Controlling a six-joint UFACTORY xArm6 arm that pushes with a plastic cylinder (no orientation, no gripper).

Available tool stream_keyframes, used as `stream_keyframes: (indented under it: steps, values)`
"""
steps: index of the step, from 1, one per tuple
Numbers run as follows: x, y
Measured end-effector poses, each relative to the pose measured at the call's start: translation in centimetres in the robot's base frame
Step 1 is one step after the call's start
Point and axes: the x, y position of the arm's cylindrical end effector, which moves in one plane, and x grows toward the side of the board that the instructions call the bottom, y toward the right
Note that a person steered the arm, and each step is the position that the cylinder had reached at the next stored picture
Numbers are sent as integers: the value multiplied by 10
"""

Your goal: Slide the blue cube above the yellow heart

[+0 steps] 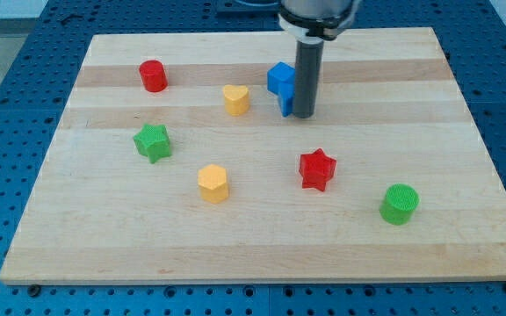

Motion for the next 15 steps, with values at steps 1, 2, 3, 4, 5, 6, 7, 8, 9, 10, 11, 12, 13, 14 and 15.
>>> stream_keyframes:
  steps: [1, 2, 3, 4, 5, 6, 7, 8, 9, 10, 11, 12, 13, 14, 15]
  values:
    - [-7, -25]
    - [-7, -23]
    - [-7, 10]
    - [-23, 29]
    - [-48, 30]
    - [-65, 12]
    - [-68, -18]
    - [-69, -32]
    - [-82, -24]
    - [-117, -24]
    - [-136, -46]
    - [-128, -65]
    - [-101, -73]
    - [-78, -74]
    - [-75, -79]
